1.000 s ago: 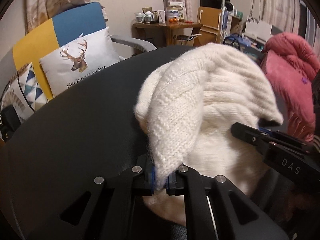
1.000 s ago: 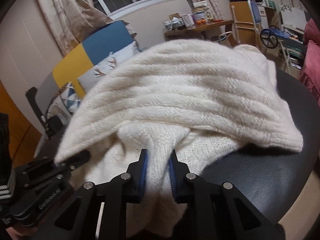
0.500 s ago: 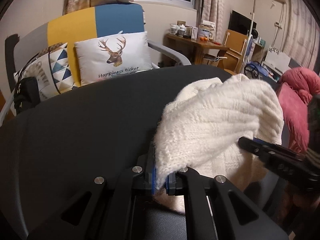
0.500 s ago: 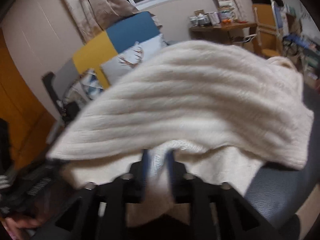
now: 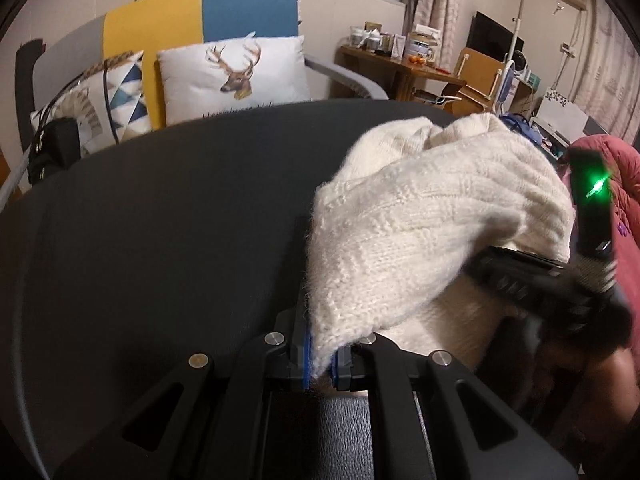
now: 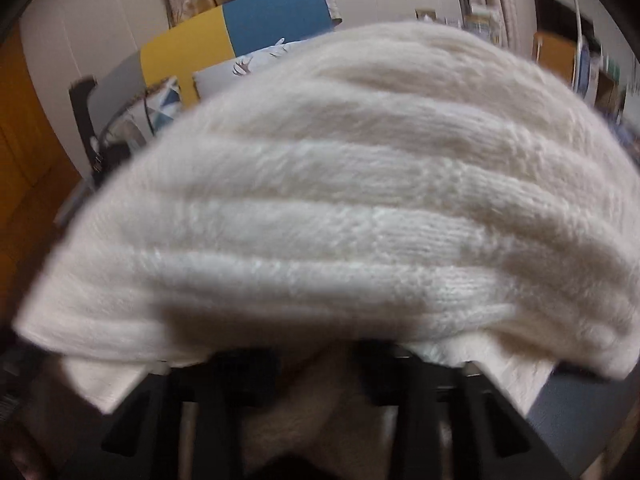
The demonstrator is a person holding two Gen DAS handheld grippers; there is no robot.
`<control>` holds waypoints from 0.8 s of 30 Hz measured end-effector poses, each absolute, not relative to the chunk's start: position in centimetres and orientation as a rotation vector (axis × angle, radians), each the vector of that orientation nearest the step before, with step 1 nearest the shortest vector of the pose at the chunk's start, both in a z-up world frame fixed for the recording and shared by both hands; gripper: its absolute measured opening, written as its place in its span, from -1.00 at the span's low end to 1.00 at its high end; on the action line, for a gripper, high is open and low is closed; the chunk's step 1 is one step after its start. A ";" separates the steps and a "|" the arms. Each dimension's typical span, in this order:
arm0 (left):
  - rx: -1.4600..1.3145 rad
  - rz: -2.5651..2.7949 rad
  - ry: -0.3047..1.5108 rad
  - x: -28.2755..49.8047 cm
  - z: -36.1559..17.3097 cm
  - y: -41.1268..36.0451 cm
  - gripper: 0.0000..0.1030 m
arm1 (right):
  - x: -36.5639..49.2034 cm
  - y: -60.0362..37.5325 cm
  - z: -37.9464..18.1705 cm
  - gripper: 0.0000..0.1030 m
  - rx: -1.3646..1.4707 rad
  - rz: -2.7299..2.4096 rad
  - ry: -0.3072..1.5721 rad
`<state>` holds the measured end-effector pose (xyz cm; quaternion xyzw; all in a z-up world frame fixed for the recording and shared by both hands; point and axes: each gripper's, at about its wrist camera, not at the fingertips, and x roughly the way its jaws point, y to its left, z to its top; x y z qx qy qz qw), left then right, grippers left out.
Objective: Fold clothes
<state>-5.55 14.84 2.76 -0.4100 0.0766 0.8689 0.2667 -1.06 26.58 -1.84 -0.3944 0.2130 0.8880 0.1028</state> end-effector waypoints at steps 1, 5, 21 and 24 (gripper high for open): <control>-1.103 2.352 0.205 -5.4 2.7 14.6 -0.88 | -0.8 26.7 -1.8 -0.70 -1.166 2.620 0.701; -1.069 2.399 0.196 -4.9 3.1 12.9 -0.88 | 0.0 26.2 -1.3 -0.73 -1.149 2.647 0.939; -1.072 2.598 0.014 -4.9 5.2 1.9 -0.89 | -5.4 13.2 6.2 -0.75 -1.318 3.103 1.151; -1.018 2.703 -0.079 -5.5 7.8 -2.6 -0.89 | -6.7 10.6 7.8 -0.75 -1.326 3.186 1.175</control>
